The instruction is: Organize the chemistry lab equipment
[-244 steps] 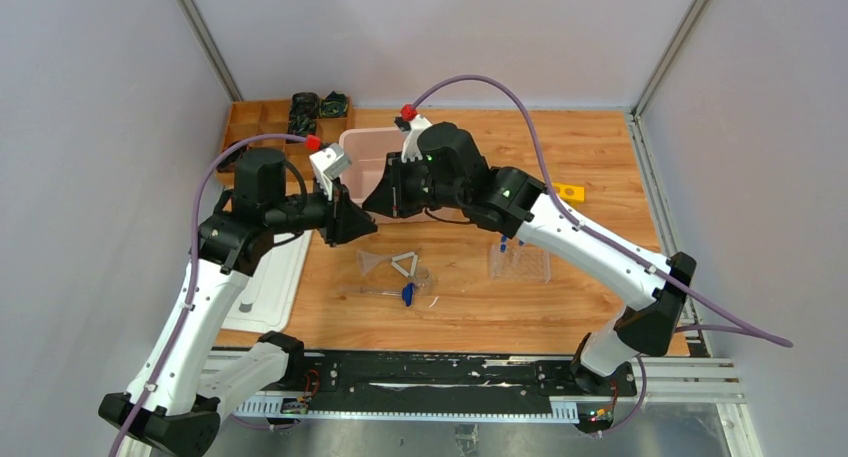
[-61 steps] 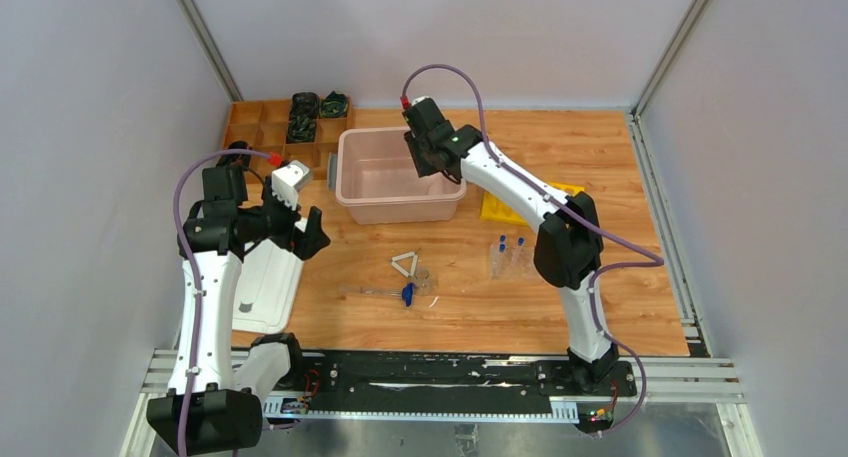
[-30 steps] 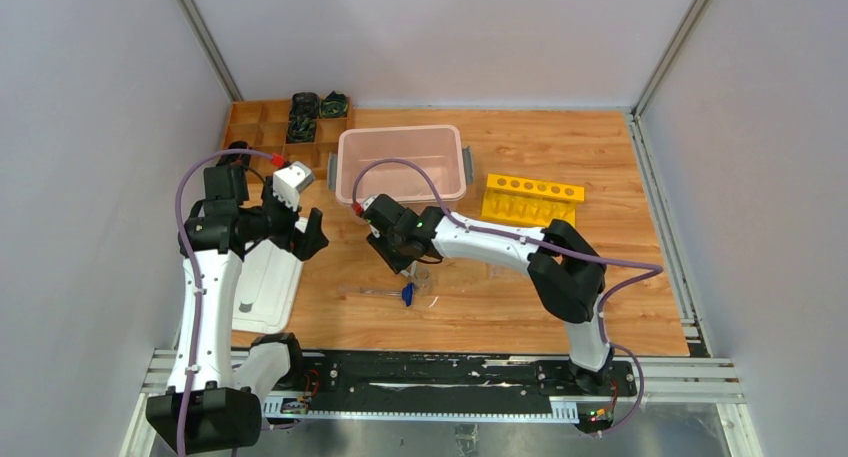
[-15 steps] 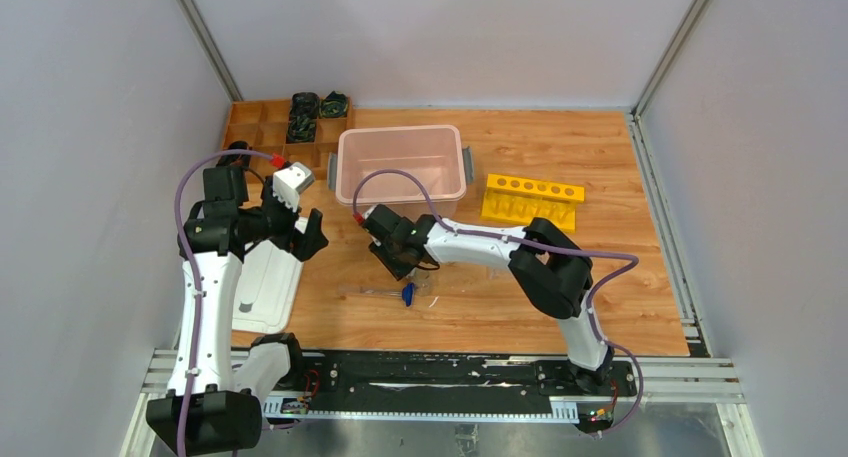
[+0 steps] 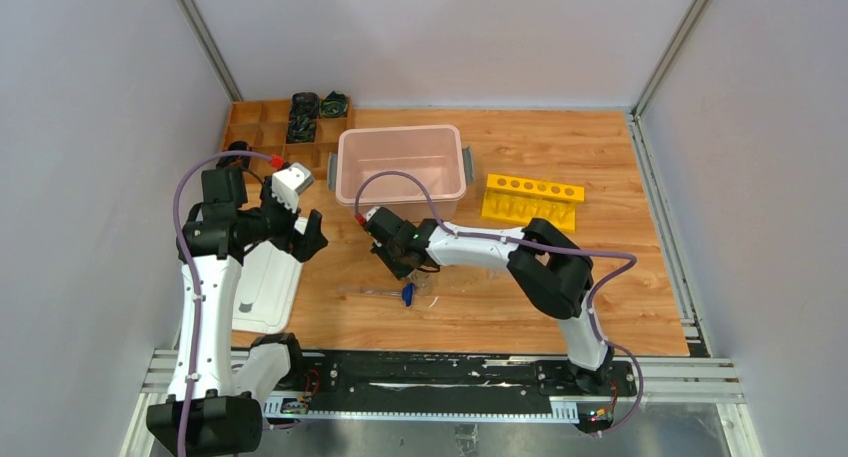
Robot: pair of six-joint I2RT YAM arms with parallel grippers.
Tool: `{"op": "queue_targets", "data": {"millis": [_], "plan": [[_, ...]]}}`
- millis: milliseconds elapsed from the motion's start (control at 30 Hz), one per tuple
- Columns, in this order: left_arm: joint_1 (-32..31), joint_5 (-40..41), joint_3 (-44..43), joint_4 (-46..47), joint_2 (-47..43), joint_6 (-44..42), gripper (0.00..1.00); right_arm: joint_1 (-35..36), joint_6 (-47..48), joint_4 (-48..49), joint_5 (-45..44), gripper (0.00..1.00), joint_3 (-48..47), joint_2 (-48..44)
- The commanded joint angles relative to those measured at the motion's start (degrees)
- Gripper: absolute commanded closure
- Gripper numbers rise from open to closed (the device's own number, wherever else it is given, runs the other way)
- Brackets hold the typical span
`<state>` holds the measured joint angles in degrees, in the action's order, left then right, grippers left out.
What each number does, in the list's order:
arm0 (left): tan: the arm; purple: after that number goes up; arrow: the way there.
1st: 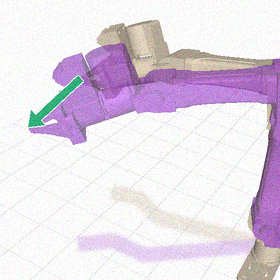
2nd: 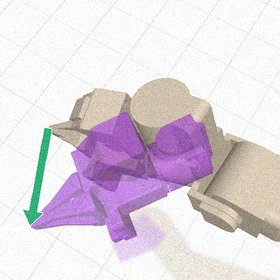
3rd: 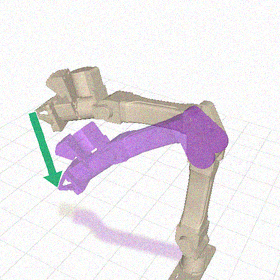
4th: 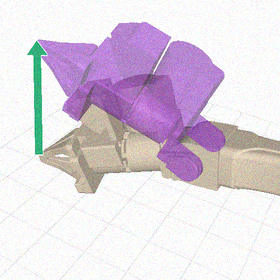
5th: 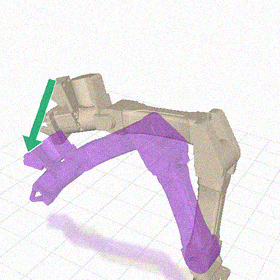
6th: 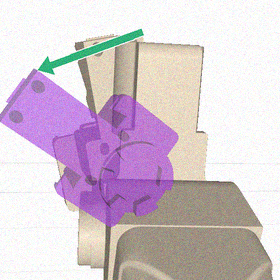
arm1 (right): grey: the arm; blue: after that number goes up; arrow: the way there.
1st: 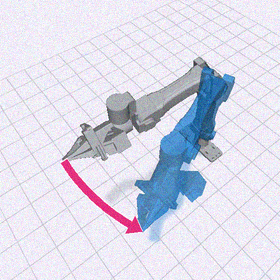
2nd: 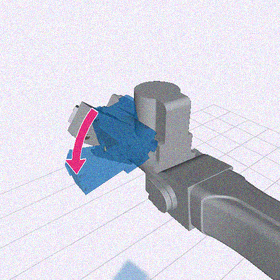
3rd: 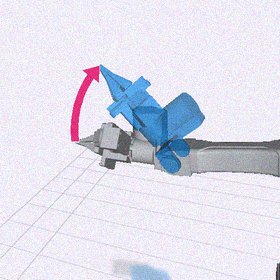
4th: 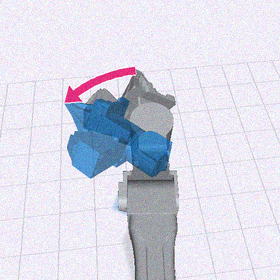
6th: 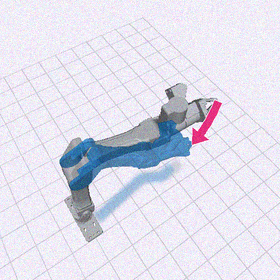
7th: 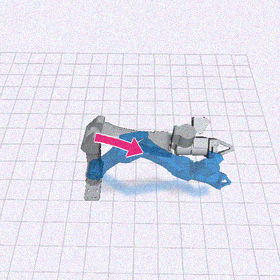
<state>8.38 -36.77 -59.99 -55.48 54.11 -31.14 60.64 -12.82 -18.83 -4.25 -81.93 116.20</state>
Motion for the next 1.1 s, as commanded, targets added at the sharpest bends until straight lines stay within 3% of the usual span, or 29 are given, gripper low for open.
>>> {"op": "queue_targets", "data": {"millis": [0, 467, 767, 1067], "plan": [[-0.3, 0.0, -0.8, 0.0, -1.0, -0.6, 0.00, 0.7, 2.2, -1.8, -1.9, 1.00, -0.7, -2.6], [-0.3, -1.4, 0.4, -1.1, -1.9, -2.9, 0.00, -4.5, 7.5, -8.6, -1.7, 1.00, -18.7, -14.1], [-0.3, -2.3, -0.2, -1.8, -1.7, -4.0, 0.00, -15.2, 3.2, -17.1, -1.7, 1.00, -32.3, -4.5], [-1.3, -2.1, 0.0, -3.8, -1.1, -6.5, 0.02, -17.2, 2.3, -18.5, -2.5, 1.00, -34.9, 4.3]]}}
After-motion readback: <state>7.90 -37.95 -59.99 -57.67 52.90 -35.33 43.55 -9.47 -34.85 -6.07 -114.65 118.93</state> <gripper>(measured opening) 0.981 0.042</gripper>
